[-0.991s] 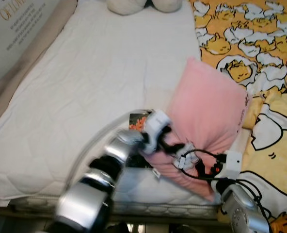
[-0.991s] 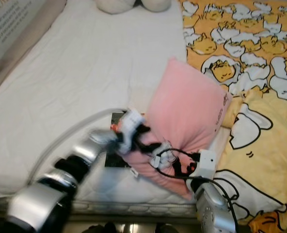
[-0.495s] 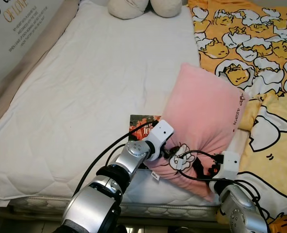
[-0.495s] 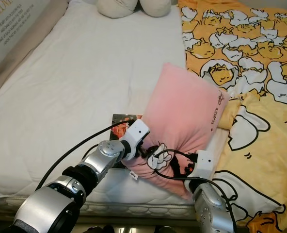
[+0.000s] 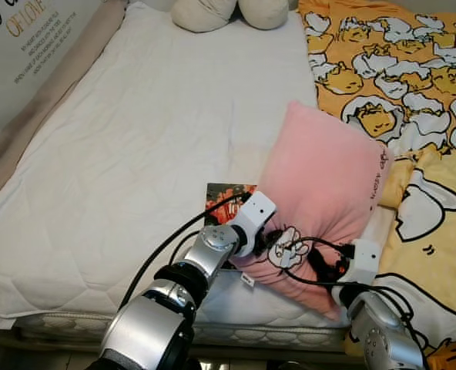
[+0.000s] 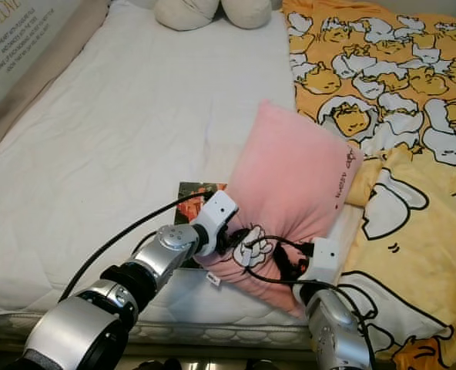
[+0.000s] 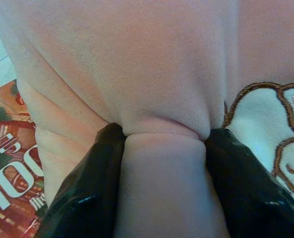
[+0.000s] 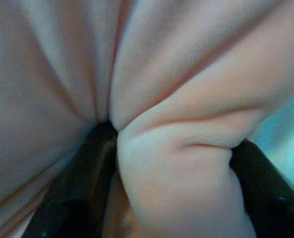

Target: Clean up the room

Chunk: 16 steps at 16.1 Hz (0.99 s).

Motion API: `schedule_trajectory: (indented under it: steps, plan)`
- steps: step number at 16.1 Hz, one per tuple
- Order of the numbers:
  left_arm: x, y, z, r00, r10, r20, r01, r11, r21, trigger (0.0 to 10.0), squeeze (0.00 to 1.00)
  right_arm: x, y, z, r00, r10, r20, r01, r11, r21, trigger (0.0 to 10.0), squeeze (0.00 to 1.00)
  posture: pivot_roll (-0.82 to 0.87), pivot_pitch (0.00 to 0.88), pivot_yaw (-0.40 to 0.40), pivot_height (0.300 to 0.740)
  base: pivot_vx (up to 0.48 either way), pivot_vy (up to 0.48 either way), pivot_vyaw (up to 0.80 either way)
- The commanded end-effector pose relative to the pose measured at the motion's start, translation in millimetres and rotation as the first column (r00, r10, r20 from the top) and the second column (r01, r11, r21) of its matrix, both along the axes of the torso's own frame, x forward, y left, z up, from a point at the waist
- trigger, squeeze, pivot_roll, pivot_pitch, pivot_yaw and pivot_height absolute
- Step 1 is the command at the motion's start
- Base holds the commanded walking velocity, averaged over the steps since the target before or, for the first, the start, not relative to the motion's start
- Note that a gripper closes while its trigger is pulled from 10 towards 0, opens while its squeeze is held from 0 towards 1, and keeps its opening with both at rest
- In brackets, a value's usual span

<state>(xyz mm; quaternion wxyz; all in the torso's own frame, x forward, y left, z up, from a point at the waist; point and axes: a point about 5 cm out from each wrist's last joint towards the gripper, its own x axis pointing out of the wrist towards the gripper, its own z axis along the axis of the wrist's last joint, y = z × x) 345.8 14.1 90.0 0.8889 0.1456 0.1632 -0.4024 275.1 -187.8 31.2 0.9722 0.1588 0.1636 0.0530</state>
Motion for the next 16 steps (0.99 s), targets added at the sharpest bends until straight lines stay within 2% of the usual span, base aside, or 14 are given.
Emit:
schedule_trajectory:
  steps: [1,6,9,10,16]
  plan:
    - [-16.7,-2.9,-25.3,0.992,-0.03,-0.124,0.035,0.999,0.04,0.0,0.0,-6.3,5.1,-12.4,0.998,0.011,-0.063,-0.01,1.0,0.01,0.0,0.0,-0.05,0.175,0.023,0.731,0.0,0.0,0.0]
    - [-16.6,-5.7,-22.2,0.993,-0.063,-0.096,0.067,0.997,0.034,0.0,0.0,-0.8,4.1,-15.0,0.997,-0.004,-0.071,0.004,1.0,-0.006,0.0,0.0,-0.05,0.142,0.037,0.731,0.0,0.0,0.0]
    - [-17.2,-10.6,-19.1,0.993,-0.094,-0.074,0.097,0.995,0.028,0.0,0.0,6.9,0.2,-14.7,0.997,-0.022,-0.07,0.018,0.998,-0.052,0.0,0.0,-0.04,0.065,0.046,0.731,0.0,0.0,0.0]
    - [-15.1,-10.3,-15.9,0.993,-0.101,-0.057,0.103,0.994,0.031,0.0,0.0,15.2,0.9,-12.6,0.997,-0.028,-0.068,0.024,0.998,-0.066,0.0,0.0,-0.02,0.001,0.057,0.731,0.0,0.0,0.0]
    - [-18.3,-11.5,-19.2,0.992,-0.121,-0.031,0.123,0.991,0.057,0.0,0.0,22.5,1.5,-14.0,0.996,-0.049,-0.072,0.043,0.996,-0.08,0.0,0.0,0.0,0.0,0.043,0.731,0.0,0.0,0.0]
